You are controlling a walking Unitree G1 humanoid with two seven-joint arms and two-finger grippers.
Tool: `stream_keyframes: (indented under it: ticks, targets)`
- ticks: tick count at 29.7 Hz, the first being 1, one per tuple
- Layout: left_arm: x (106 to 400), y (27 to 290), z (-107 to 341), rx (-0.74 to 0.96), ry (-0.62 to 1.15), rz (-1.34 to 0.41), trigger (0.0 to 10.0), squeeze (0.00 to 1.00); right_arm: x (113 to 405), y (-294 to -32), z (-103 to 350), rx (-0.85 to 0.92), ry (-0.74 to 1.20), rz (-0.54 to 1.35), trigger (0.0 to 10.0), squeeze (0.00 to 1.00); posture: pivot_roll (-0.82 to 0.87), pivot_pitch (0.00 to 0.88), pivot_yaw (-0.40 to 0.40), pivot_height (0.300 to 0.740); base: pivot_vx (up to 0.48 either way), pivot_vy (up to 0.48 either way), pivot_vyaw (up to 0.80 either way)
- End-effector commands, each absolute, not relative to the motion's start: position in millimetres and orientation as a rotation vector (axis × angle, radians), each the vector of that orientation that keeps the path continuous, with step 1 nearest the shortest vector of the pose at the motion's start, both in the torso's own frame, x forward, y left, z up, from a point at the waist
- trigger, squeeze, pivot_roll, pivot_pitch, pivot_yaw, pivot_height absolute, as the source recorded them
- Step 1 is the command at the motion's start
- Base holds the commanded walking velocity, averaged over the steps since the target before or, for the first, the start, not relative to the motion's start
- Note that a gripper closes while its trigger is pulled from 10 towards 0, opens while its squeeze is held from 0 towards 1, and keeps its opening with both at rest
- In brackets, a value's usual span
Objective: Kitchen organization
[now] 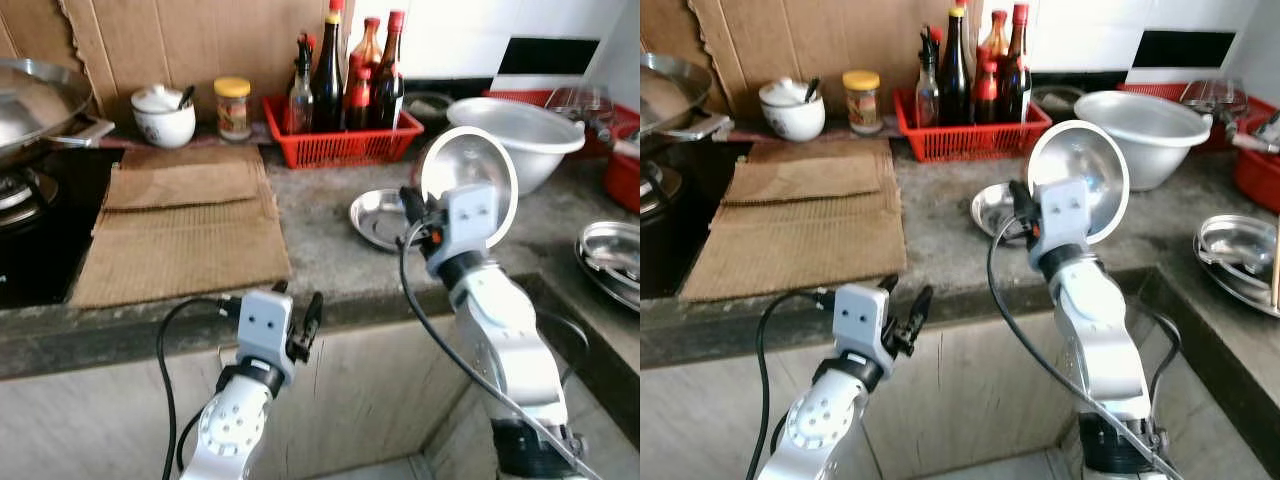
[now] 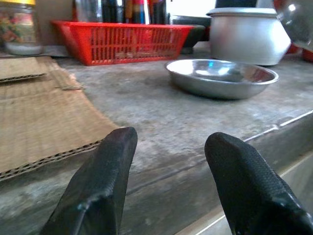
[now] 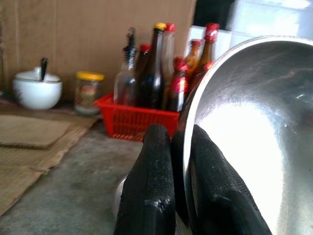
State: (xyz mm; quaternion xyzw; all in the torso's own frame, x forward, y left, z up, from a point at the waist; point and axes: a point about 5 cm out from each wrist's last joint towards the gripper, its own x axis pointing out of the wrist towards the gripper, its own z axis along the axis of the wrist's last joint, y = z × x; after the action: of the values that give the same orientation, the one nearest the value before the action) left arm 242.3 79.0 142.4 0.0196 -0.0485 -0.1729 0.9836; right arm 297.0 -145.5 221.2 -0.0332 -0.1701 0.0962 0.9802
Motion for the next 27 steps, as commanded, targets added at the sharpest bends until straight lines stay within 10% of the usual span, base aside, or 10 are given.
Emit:
stream_keyframes:
  ticks: [1, 4, 6, 7, 9, 27]
  targets:
    - [242.3, 76.0, 148.6, 0.025, -0.120, -0.363, 10.0, 0.00, 286.4, -147.2, 230.4, -0.054, -0.405, 0.171, 0.0, 0.00, 0.00, 0.000, -0.073, 0.740, 0.000, 0.000, 0.00]
    - [241.6, 75.1, 150.3, 0.031, -0.132, -0.372, 10.0, 0.00, 271.6, -147.6, 222.1, -0.046, -0.389, 0.154, 0.0, 0.00, 0.00, 0.000, -0.070, 0.740, 0.000, 0.000, 0.00]
    - [240.7, 73.9, 150.4, 0.027, -0.135, -0.382, 10.0, 0.00, 262.0, -149.3, 211.6, -0.046, -0.352, 0.136, 4.3, 0.00, -0.01, 0.000, -0.066, 0.740, 0.000, 0.000, 0.00]
    - [240.5, 73.6, 150.2, 0.027, -0.135, -0.384, 10.0, 0.00, 259.9, -149.5, 209.0, -0.048, -0.343, 0.132, 9.0, 0.00, -0.01, 0.000, -0.065, 0.740, 0.000, 0.000, 0.00]
    - [240.0, 72.6, 149.3, 0.028, -0.134, -0.393, 10.0, 0.00, 255.6, -149.5, 205.3, -0.043, -0.326, 0.120, 10.0, 0.00, -0.01, 0.000, -0.061, 0.740, 0.000, 0.000, 0.00]
    - [237.4, 71.9, 142.4, 0.047, -0.117, -0.406, 10.0, 0.00, 250.7, -144.8, 193.3, -0.009, -0.262, 0.095, 10.0, 0.00, -0.01, 0.000, -0.057, 0.740, -0.335, 0.000, 0.00]
